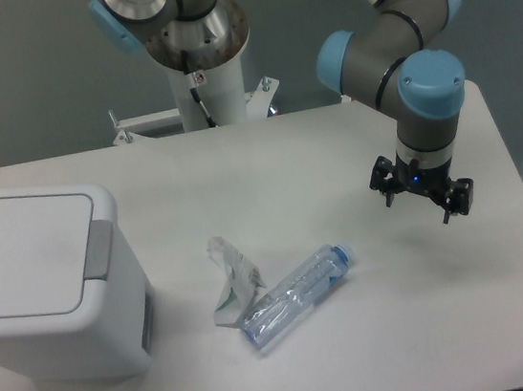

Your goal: Open the trash can

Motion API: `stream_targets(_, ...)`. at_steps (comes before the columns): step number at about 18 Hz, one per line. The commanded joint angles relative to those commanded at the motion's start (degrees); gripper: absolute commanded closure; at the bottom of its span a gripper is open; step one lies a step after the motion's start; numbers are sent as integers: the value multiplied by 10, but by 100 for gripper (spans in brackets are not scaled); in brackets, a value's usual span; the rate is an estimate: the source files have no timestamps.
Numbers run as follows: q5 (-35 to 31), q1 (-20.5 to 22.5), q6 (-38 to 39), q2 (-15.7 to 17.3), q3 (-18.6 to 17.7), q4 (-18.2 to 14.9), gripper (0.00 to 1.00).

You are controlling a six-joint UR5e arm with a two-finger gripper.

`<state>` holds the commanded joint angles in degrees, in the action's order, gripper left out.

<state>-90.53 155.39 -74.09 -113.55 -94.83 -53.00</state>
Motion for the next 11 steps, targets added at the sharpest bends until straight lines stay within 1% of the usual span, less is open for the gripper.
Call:
stream_targets(4, 0, 0, 4, 0, -1, 0, 0)
stream_targets(8, 18, 2, 7, 3, 0, 0, 0)
stream_targets(9, 28, 0, 18, 3, 0, 5, 0)
stream_targets(11, 43, -5, 81, 5, 0, 14, 0)
